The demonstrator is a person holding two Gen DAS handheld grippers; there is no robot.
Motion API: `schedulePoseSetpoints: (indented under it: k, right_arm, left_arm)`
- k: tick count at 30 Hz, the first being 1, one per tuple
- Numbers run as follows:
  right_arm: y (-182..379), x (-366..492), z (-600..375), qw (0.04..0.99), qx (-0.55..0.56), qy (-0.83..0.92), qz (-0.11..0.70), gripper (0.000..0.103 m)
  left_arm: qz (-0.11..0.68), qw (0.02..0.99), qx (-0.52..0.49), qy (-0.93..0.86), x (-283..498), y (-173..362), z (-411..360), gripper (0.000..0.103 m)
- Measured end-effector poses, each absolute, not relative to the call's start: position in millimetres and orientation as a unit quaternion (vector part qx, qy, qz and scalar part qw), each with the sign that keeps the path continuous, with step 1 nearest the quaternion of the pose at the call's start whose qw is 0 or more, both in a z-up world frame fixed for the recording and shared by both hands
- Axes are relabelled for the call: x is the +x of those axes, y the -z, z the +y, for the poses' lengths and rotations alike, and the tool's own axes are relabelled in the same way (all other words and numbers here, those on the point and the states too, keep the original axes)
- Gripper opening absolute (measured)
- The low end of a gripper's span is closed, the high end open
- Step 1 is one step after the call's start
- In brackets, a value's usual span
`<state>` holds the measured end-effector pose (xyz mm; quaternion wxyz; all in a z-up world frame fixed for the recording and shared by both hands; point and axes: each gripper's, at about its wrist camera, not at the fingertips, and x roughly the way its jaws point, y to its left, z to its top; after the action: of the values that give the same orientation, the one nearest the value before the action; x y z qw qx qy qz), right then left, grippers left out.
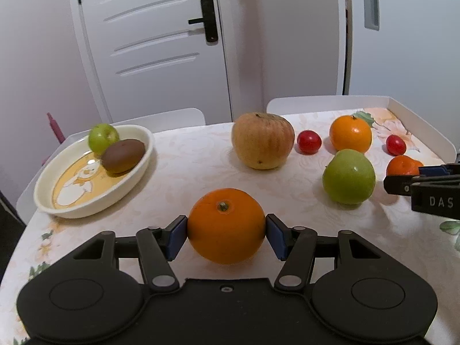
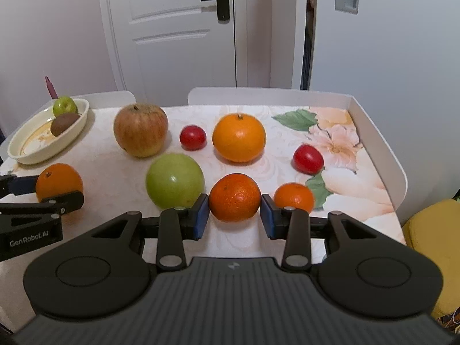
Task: Organize fruits
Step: 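Grasp the large orange with the left tool while the right tool grasps a tangerine, then carry the orange with the left tool while the right tool carries the tangerine to the bowl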
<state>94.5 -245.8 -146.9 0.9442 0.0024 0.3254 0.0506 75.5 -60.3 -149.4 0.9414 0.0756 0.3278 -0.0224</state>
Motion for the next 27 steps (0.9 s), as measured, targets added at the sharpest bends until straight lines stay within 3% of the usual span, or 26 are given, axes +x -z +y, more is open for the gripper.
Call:
schedulePoseSetpoints:
  k: [27]
  right_arm:
    - [58.0,120.3,-114.9,0.937,-0.018,-0.163,0.308,0.053]
  left_arm:
    - [0.299,0.952,0.038,-0.051,70.7,56.6,62.5,0.063]
